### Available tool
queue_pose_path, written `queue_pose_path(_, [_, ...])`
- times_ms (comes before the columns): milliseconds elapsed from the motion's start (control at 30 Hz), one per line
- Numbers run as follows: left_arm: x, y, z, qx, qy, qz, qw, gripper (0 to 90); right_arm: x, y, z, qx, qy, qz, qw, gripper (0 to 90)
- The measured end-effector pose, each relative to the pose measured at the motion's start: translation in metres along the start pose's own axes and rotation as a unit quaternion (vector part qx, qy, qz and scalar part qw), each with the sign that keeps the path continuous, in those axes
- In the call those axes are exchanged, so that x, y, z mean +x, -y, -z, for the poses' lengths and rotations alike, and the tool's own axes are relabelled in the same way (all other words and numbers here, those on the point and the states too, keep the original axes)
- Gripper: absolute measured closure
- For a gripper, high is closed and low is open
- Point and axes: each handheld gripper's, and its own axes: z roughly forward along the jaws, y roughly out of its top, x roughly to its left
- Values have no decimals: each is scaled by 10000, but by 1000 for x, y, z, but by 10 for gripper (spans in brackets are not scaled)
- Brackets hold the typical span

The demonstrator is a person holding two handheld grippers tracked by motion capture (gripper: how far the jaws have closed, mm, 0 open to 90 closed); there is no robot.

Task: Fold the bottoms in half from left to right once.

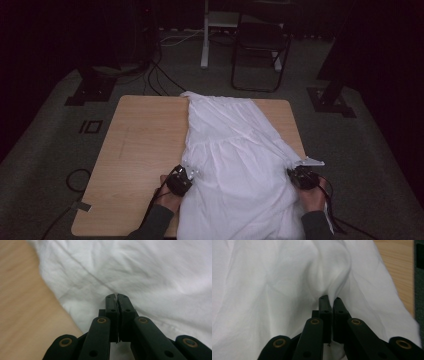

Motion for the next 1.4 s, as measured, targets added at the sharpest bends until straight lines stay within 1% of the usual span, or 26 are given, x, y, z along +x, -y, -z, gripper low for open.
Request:
queue_pose_path(33, [8, 0, -3, 24, -130, 59, 9999, 882, 3, -3, -2, 4, -11, 38, 10000, 880])
queue_pose_path(100, [28, -1, -10, 41, -275, 291, 9992, 882, 8, -10, -8, 11, -30, 92, 10000, 880])
queue_pose_path(133, [28, -1, -10, 41, -275, 291, 9992, 882, 8, -10, -8, 11, -30, 92, 10000, 880])
queue_pose_path(167, [48, -3, -17, 68, -482, 515, 9975, 882, 10, -13, -11, 10, -47, 108, 9999, 880])
queue_pose_path(200, [61, -5, -23, 104, -625, 629, 9960, 882, 13, -22, -19, 9, -107, 134, 9999, 880])
queue_pose_path(300, [87, -9, -34, 176, -872, 838, 9925, 883, 18, -38, -31, 51, -179, 181, 9997, 880])
queue_pose_path(333, [93, -11, -37, 203, -917, 867, 9918, 884, 21, -44, -36, 69, -186, 223, 9996, 880])
queue_pose_path(433, [113, -16, -46, 230, -1024, 1128, 9881, 883, 23, -57, -48, 62, -173, 235, 9996, 879])
queue_pose_path(500, [121, -20, -51, 239, -1057, 1250, 9862, 881, 21, -65, -56, 28, -204, 98, 9997, 877])
queue_pose_path(567, [126, -23, -54, 229, -1059, 1302, 9855, 863, 20, -72, -63, -6, -200, 0, 9998, 875])
queue_pose_path(633, [128, -23, -54, 202, -1019, 1372, 9851, 782, 18, -76, -67, -12, -201, -76, 9998, 862])
queue_pose_path(667, [129, -21, -52, 161, -902, 1398, 9859, 719, 17, -77, -68, 4, -218, -124, 9997, 835])
queue_pose_path(700, [129, -19, -48, 132, -827, 1407, 9865, 665, 15, -78, -67, 35, -212, -148, 9997, 767])
queue_pose_path(733, [128, -16, -42, 74, -825, 1363, 9872, 636, 13, -78, -66, 70, -228, -159, 9996, 690])
queue_pose_path(800, [125, -6, -24, -219, -701, 1368, 9879, 605, 8, -75, -60, -45, -482, -296, 9984, 614])
queue_pose_path(833, [123, -1, -14, -338, -618, 1385, 9879, 593, 7, -73, -54, -135, -544, -361, 9978, 582])
queue_pose_path(900, [116, 13, 7, -474, -565, 1280, 9890, 569, 7, -69, -42, -306, -697, -443, 9961, 538])
queue_pose_path(933, [112, 20, 19, -539, -566, 1292, 9885, 558, 8, -67, -36, -348, -754, -415, 9957, 519])
queue_pose_path(967, [108, 29, 30, -599, -475, 1343, 9880, 555, 9, -64, -29, -413, -760, -366, 9956, 510])
queue_pose_path(1000, [104, 37, 40, -650, -387, 1278, 9889, 541, 10, -61, -22, -487, -817, -350, 9949, 502])
queue_pose_path(1033, [99, 46, 51, -691, -413, 1184, 9897, 529, 11, -58, -16, -543, -893, -337, 9939, 492])
queue_pose_path(1067, [94, 54, 61, -735, -438, 1155, 9896, 523, 12, -54, -10, -587, -939, -341, 9933, 485])
queue_pose_path(1133, [86, 71, 77, -805, -314, 1144, 9897, 511, 13, -45, 1, -684, -937, -360, 9926, 476])
queue_pose_path(1200, [78, 84, 91, -832, -261, 1090, 9902, 501, 14, -35, 5, -636, -1007, -327, 9923, 452])
queue_pose_path(1300, [64, 98, 103, -930, 26, 954, 9911, 482, 16, -21, 5, -517, -1034, -298, 9929, 427])
queue_pose_path(1400, [50, 107, 109, -1064, 468, 867, 9894, 468, 19, -11, 0, -372, -1045, -235, 9935, 444])
